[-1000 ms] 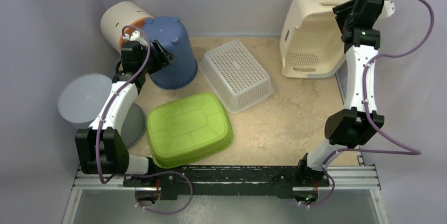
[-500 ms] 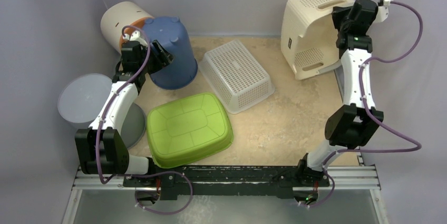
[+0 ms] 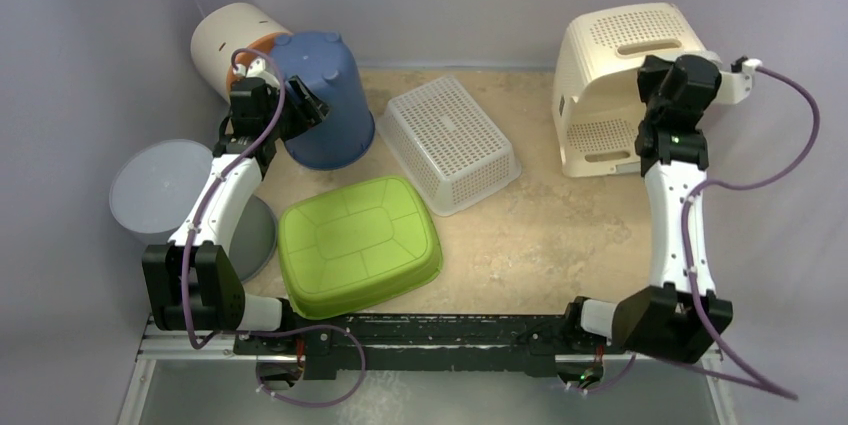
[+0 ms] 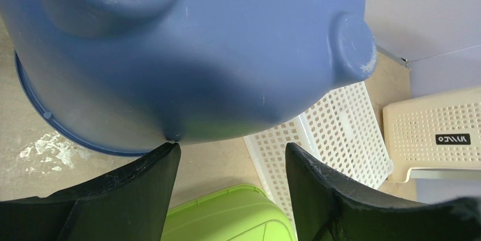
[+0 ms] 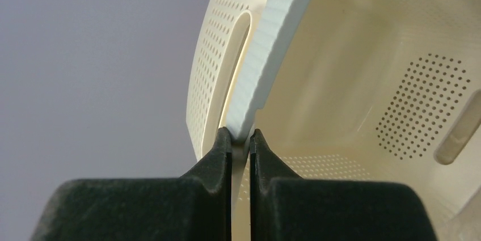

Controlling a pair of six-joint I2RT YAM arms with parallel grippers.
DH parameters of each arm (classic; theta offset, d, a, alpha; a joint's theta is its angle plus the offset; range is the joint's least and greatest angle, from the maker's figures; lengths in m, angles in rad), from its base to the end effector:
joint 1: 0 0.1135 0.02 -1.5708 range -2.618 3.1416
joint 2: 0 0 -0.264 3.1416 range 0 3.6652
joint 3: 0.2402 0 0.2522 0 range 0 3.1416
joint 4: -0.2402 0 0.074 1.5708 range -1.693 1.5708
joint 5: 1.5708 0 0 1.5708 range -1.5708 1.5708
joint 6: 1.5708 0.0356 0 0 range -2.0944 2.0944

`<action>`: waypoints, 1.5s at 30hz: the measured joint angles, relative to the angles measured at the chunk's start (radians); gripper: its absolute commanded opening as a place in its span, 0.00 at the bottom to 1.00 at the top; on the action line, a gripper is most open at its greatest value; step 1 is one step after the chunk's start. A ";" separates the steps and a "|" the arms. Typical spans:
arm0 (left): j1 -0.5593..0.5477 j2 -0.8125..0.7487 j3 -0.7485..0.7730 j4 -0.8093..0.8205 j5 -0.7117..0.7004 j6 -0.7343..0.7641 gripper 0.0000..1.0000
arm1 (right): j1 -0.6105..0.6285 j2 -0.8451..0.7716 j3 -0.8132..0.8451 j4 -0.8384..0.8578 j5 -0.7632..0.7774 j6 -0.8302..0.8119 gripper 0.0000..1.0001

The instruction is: Turn the large container upside down

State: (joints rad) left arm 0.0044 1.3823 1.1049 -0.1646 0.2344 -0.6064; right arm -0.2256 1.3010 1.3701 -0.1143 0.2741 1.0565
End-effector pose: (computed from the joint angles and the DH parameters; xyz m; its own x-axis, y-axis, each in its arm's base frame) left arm 0.3208 -0.0069 0.3170 -0.4687 -0.5564 -0.6861 -0.0748 0.7989 -0.5968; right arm 0.2883 -0.0761 0.4398 0.3953 0.7692 -0.5021 0.2739 0.4230 0.8637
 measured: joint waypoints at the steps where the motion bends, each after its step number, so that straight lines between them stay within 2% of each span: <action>1: 0.000 0.000 0.000 0.000 0.002 0.000 0.68 | -0.002 -0.034 -0.031 -0.002 0.007 0.006 0.00; 5: 0.000 0.000 0.000 0.000 0.006 0.000 0.68 | -0.006 -0.161 -0.184 0.043 0.009 0.061 0.00; 10: 0.000 0.000 0.000 0.000 0.010 0.000 0.68 | -0.010 -0.320 -0.403 0.189 -0.019 0.131 0.00; 18: 0.000 0.000 -0.008 -0.001 0.013 0.001 0.68 | -0.011 -0.415 -0.561 0.292 -0.068 0.238 0.00; 29: 0.000 0.002 -0.056 -0.002 0.016 0.004 0.67 | -0.011 -0.581 -0.654 0.220 -0.082 0.290 0.00; 37: 0.000 0.013 -0.056 0.000 0.020 0.008 0.67 | -0.011 -0.603 -0.657 0.171 -0.085 0.318 0.00; 45: 0.000 0.040 -0.056 0.000 0.021 0.015 0.67 | -0.011 -0.650 -0.733 0.225 -0.131 0.333 0.00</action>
State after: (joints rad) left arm 0.0044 1.4220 1.0485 -0.1646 0.2554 -0.5911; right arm -0.2371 0.6514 0.6369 0.1112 0.1429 1.3891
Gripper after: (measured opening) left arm 0.676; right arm 0.057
